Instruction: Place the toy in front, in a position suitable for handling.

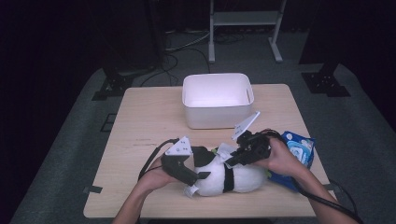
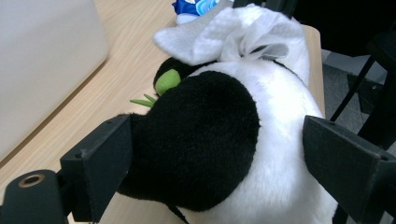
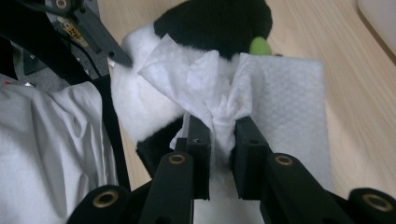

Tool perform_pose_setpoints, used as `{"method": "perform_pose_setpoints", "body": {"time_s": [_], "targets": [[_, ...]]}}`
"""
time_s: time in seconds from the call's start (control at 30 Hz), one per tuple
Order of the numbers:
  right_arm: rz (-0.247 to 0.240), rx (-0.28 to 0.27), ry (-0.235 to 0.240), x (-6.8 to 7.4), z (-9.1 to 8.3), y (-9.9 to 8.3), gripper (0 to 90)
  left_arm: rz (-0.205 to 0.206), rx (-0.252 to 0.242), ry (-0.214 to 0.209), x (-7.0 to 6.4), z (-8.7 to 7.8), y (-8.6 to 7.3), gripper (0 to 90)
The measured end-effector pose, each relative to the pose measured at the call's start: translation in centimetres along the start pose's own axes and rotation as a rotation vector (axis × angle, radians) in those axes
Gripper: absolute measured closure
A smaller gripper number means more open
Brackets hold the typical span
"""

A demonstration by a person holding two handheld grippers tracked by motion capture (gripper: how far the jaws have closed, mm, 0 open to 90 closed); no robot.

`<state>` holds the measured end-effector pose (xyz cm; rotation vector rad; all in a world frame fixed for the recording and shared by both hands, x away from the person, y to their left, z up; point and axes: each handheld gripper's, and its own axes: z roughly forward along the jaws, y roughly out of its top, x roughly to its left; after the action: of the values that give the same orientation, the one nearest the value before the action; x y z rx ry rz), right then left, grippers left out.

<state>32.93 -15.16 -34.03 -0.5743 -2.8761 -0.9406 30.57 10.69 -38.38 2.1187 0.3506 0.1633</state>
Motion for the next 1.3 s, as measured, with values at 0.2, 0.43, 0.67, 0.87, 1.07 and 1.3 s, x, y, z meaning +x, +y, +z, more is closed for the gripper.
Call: {"method": "perform_pose_setpoints", "body": {"time_s": [0.2, 0.43, 0.67, 0.87, 1.07, 1.3], "targets": [[0.011, 0.015, -0.005, 0.0, 0.3, -0.8, 78.4, 0.001, 0.008, -0.004, 0.0, -0.2, 0.3, 9.5], [0.025, -0.006, 0.004, -0.4, 0.5, -0.9, 78.4, -0.021, 0.012, -0.008, 0.3, -0.1, -0.1, 9.5], [-0.006, -0.02, 0.001, -0.1, 0.6, 0.4, 78.4, -0.021, 0.013, -0.002, 0.3, 0.1, -0.2, 9.6], [-0.021, -0.023, 0.009, 0.4, 0.5, 1.5, 78.4, -0.026, 0.013, 0.001, 0.2, 0.2, -0.3, 9.6], [-0.01, -0.017, 0.012, 0.0, 0.0, 0.9, 78.1, -0.034, 0.016, 0.001, 0.4, 0.2, -0.3, 9.6], [0.031, -0.003, 0.022, -0.5, -0.2, -0.9, 77.6, -0.048, 0.011, 0.0, 0.5, 0.4, -0.3, 9.7]]}}
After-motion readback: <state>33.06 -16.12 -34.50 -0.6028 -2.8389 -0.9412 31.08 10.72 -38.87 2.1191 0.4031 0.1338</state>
